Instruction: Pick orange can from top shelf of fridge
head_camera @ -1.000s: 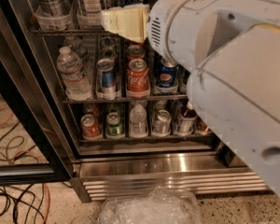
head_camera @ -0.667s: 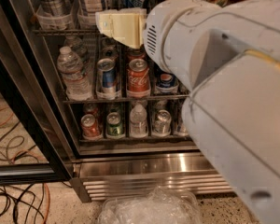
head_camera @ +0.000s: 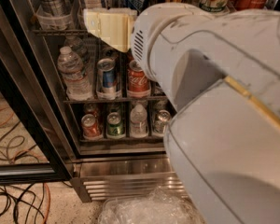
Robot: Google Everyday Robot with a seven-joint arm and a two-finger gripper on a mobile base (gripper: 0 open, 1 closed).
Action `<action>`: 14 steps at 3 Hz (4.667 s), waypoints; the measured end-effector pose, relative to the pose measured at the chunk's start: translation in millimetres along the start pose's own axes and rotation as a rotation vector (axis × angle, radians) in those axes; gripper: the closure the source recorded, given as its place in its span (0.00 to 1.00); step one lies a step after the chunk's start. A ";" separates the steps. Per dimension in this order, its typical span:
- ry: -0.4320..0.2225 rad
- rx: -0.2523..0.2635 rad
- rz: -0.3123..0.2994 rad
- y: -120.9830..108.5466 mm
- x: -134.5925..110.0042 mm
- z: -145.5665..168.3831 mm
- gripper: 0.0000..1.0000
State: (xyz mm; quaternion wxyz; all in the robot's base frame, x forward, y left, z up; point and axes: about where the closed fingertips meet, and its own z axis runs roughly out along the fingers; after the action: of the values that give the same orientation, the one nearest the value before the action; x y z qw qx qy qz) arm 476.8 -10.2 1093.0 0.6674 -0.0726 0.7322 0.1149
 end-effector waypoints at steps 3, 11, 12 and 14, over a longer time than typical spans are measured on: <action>0.000 0.000 0.000 0.1 0.0 0.0 0.00; 0.101 0.072 0.021 -11.8 86.1 90.2 0.00; 0.082 0.081 -0.078 -0.2 82.8 100.0 0.11; 0.082 0.079 -0.116 1.3 81.9 99.7 0.00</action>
Offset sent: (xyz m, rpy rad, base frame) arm 0.0357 0.0078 -0.0234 0.0055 -0.0023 -0.0205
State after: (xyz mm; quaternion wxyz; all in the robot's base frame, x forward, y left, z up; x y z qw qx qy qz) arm 564.1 21.3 1003.4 0.6445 -0.0932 0.7576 0.0442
